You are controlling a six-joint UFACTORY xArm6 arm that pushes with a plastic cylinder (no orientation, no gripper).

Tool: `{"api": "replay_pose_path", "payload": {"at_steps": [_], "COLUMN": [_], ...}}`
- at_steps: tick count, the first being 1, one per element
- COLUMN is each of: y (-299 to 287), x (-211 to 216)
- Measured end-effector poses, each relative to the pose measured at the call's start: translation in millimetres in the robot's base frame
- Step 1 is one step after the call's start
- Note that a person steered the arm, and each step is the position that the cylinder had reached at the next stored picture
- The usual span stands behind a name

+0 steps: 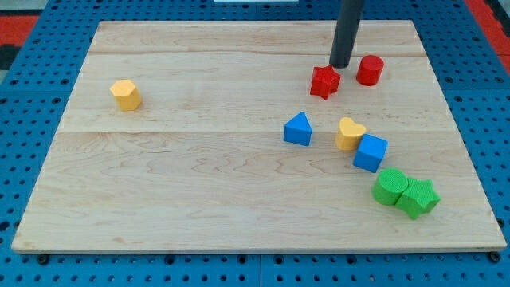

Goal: Move the red circle right to the red star

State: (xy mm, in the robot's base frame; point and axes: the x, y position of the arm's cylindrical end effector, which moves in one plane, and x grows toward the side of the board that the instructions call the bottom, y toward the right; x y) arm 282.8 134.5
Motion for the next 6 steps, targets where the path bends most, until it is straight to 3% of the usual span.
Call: {"api": "replay_pose_path", "payload": {"at_steps": [1,3,5,6], "y": [0,56,57,60], "x": [-34,-15,46,44]}}
